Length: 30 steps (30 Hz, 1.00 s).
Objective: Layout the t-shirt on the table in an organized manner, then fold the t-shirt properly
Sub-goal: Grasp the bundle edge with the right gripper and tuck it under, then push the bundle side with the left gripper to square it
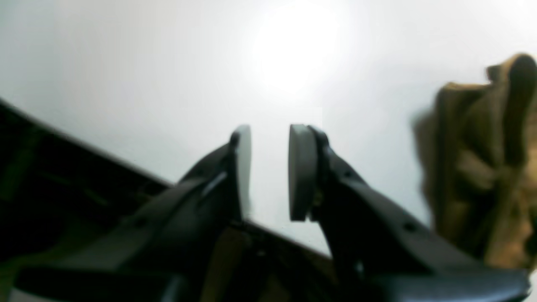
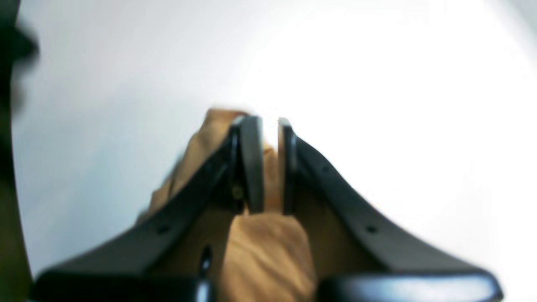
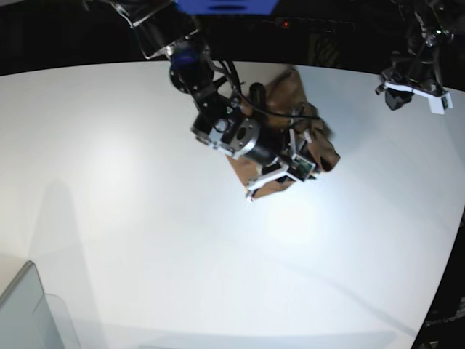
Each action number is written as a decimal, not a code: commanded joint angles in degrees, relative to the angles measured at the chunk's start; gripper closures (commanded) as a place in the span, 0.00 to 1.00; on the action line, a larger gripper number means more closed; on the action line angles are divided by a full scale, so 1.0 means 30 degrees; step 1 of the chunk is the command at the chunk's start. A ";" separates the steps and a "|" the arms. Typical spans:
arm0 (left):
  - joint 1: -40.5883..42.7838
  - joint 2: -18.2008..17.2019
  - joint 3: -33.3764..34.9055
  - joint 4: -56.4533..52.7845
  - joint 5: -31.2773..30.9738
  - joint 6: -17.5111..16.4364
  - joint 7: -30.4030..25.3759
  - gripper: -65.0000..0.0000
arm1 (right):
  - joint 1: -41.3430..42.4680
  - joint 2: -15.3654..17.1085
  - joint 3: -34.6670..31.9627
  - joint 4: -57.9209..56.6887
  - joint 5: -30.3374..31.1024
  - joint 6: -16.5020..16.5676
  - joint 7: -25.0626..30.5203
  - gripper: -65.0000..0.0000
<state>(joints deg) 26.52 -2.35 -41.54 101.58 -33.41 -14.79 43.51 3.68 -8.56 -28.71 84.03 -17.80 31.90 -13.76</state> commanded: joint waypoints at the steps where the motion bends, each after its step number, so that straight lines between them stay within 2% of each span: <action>1: -0.0006 0.0065 0.0059 0.0763 -0.0307 -0.0097 -0.0392 0.76 | -0.0041 -0.0148 0.0119 0.0928 0.0205 -0.0245 0.0352 0.93; 4: 0.0111 0.0710 0.0645 0.1993 -0.0278 -0.0097 -0.0392 0.75 | -0.1154 -0.0148 0.0617 0.2774 0.0205 -0.0274 0.0352 0.93; 6: 0.0111 0.1208 0.0909 0.2580 -0.0307 -0.0097 -0.0363 0.66 | -0.1682 -0.0148 0.1028 0.3595 0.0205 -0.0274 0.0352 0.93; 8: 0.0141 0.1472 0.1319 0.2990 -0.0307 -0.0097 -0.0070 0.52 | -0.2297 -0.0093 0.1614 0.4239 0.0205 -0.0274 0.0352 0.93; 12: -0.0065 0.1443 0.2110 0.3254 -0.0307 -0.0097 0.2216 0.31 | -0.3264 0.0640 0.2551 0.5206 0.0205 -0.0245 0.0323 0.93; 15: -0.0328 0.1501 0.3282 0.3078 -0.0307 -0.0097 0.3036 0.21 | -0.3997 0.1138 0.3225 0.5851 0.0205 -0.0245 0.0323 0.93; 21: -0.0504 0.1501 0.5451 0.2902 -0.0307 -0.0097 0.3036 0.05 | -0.5169 0.1372 0.4661 0.6613 0.0205 -0.0245 0.0323 0.93; 25: -0.0856 0.1501 0.6330 0.2609 -0.0307 -0.0097 0.3036 0.03 | -0.5667 0.1372 0.5452 0.6701 0.0205 -0.0216 0.0323 0.93; 30: -0.1676 0.1618 0.6388 0.0294 -0.0307 -0.0097 0.3036 0.03 | -0.5960 0.1402 0.5775 0.6760 0.0205 -0.0216 0.0323 0.93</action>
<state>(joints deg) 21.93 2.42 -22.39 101.32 -33.30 -14.81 53.21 -14.55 -3.97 -11.20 103.09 -17.82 31.46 -14.35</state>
